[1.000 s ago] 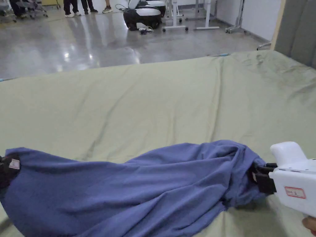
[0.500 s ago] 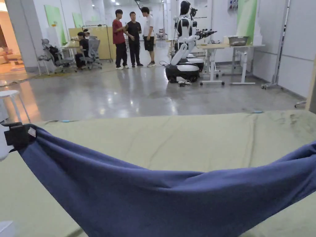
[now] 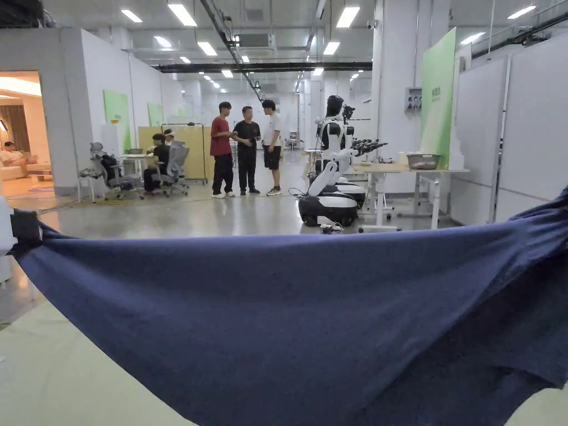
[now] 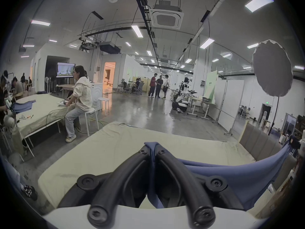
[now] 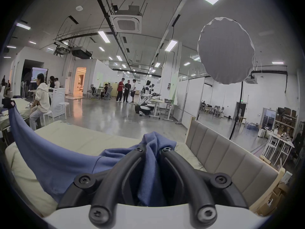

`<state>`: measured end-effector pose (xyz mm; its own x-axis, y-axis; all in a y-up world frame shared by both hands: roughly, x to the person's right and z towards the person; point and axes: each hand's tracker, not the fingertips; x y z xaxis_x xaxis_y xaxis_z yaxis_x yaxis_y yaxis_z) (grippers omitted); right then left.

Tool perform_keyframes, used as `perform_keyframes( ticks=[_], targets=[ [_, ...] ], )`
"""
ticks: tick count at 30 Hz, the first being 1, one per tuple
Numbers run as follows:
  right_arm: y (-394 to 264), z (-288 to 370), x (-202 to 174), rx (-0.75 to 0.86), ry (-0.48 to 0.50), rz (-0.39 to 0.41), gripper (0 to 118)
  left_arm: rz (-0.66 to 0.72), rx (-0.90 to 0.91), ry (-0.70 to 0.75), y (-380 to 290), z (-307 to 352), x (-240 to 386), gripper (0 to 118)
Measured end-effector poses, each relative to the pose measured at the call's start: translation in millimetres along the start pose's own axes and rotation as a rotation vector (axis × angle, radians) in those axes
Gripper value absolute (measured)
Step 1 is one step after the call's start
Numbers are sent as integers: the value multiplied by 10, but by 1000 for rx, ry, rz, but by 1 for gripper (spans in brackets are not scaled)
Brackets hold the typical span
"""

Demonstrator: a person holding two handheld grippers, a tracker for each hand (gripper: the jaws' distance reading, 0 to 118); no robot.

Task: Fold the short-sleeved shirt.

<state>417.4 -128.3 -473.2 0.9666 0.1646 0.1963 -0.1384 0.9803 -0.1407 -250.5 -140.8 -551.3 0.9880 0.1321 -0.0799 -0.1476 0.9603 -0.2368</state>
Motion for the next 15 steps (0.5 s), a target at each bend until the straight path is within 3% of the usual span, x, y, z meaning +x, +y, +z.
perform_keyframes(
  ticks=[3,7,12,15],
  targets=[
    [293,-342,25,22,-23,-82,15,0,14,14,253,-250,124,3],
    [677,-673,-10,74,-76,-73,15,-27,57,40,612,-584,292,3],
    [1131,-1003,-130,115,-95,-169,15,-41,110,41,973,-1019,487,3],
    [1277,-1231,-173,135,-110,-164,15,-26,133,58,1059,-1275,568,3]
  ],
)
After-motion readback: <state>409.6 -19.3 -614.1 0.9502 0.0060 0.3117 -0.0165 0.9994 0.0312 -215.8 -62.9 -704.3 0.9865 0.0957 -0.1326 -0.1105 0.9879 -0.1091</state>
